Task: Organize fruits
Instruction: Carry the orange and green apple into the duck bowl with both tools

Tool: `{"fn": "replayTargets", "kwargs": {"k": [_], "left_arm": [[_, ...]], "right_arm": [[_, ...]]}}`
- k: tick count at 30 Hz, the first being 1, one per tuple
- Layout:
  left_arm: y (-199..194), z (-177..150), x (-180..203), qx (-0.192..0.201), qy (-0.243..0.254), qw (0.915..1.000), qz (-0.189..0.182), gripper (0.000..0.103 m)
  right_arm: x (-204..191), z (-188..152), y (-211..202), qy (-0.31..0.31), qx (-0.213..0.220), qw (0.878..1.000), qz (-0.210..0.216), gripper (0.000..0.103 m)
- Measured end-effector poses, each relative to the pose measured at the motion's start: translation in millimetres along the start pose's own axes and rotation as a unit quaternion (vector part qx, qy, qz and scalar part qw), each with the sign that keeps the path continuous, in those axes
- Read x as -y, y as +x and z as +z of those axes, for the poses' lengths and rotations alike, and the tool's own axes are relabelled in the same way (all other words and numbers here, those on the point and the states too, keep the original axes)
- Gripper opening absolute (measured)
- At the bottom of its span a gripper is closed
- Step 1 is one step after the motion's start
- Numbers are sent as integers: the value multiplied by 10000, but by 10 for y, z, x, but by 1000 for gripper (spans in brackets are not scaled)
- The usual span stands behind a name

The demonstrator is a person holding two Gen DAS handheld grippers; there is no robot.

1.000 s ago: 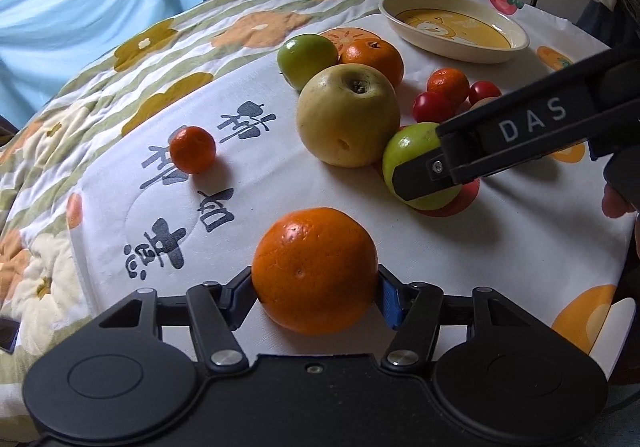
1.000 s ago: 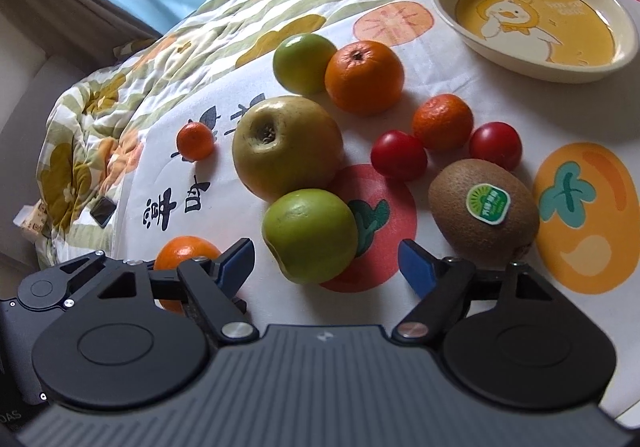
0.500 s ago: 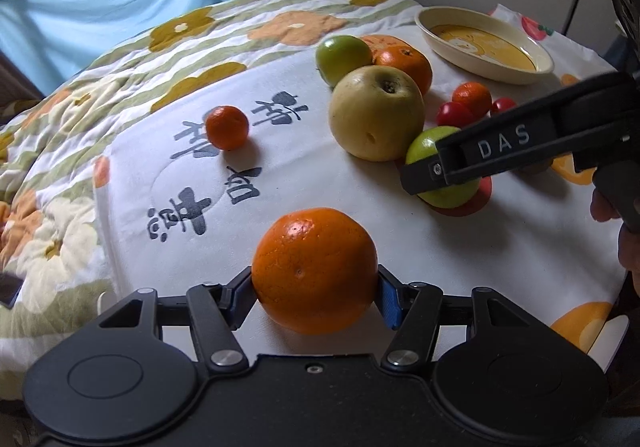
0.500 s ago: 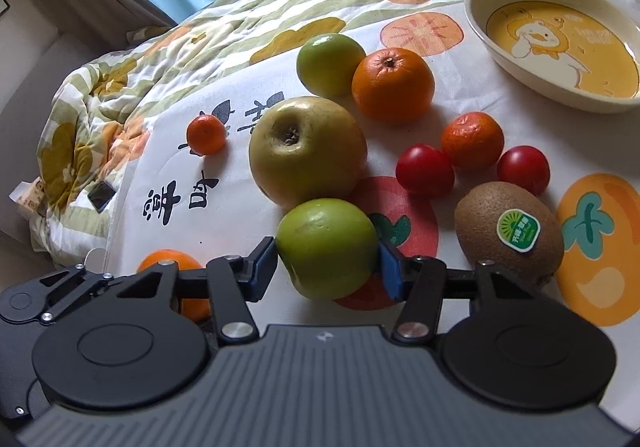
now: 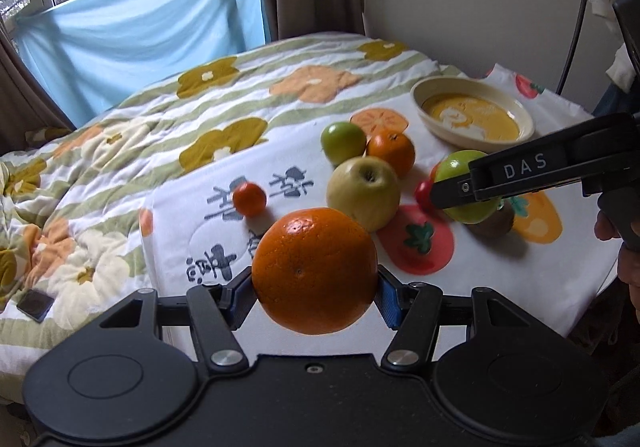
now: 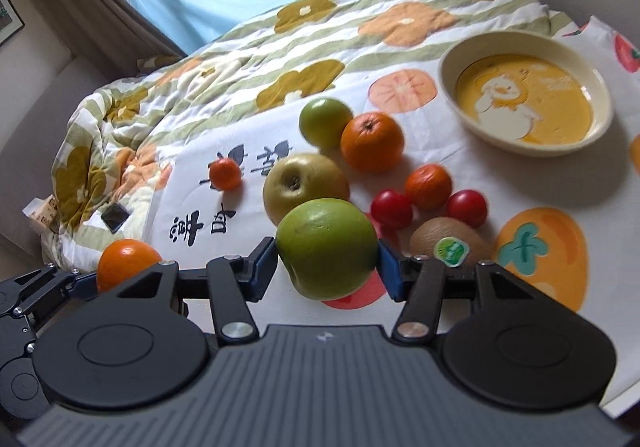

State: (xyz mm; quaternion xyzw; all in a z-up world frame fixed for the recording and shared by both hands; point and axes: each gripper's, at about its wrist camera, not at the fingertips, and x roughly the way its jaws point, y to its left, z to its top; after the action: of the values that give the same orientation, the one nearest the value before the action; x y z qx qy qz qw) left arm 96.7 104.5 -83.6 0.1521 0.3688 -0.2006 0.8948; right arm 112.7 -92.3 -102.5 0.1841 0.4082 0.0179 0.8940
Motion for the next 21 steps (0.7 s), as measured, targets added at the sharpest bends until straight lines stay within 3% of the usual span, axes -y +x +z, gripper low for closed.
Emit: {"fn": "replayTargets", "kwargs": {"k": [11, 21], "left_arm": [[-197, 413, 536, 190, -117, 9997, 71, 65], [123, 950, 1254, 143, -526, 9983, 226, 65]], "right_arm": [[736, 291, -633, -48, 235, 9997, -92, 69], [1701, 817, -851, -460, 278, 9984, -176, 69]]}}
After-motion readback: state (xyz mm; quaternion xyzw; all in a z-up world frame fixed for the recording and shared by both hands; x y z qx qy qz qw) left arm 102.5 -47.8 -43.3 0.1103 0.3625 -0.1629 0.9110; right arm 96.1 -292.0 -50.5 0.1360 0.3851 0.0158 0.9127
